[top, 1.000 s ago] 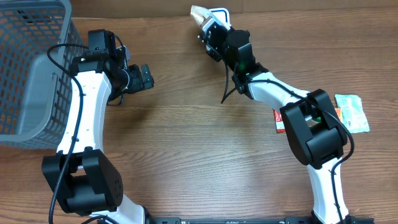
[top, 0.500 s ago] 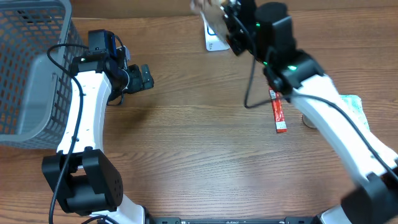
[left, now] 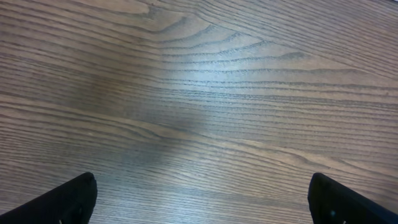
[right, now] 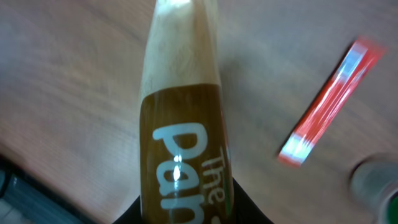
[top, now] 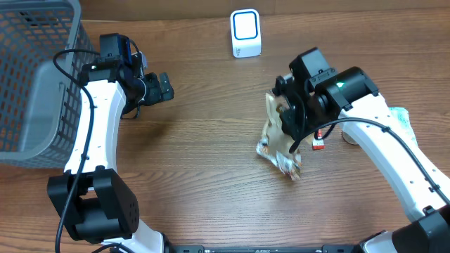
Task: Scan the item barcode
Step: 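Swing the right gripper down and forward, lowering the bag to the table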
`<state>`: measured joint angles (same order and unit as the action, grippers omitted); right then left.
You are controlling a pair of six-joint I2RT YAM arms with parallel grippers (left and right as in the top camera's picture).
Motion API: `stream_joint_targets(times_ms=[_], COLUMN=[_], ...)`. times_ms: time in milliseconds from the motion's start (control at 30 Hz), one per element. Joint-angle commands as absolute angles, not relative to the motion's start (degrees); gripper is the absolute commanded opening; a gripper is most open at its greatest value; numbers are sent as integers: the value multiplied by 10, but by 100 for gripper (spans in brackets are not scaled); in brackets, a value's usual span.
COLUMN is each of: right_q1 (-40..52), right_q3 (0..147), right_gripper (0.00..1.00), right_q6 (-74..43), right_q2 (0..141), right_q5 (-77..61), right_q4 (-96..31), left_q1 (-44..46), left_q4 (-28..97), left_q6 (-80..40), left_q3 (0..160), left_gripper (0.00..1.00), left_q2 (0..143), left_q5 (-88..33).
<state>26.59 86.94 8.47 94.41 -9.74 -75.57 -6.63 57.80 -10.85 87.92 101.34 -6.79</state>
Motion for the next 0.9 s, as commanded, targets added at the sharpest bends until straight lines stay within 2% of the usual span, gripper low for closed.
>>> stream_joint_targets(times_ms=[0,267,800,833,867], right_q1=[260,257,256,256,256], right_q3=[835,771,767,767,767], right_gripper=[4,4,4,17,52], right_q6=[73,73,73,72,72], right_q2=[940,940,940,940,940], right_q5=[-108,-94,-28,-20,-16], right_q4=[-764,-748,-721,-721,-720], left_q1=[-63,-63,-64,-64,-64], left_q4=[578,578,578,578,578], left_q6=[-118,-118,-118,-118,-118], left_q3=[891,891,891,891,891], left_gripper=[100,100,100,100,100], left_q2=[1003,1003,1003,1003,1003], left_q5=[-66,-66,-66,-66,-66])
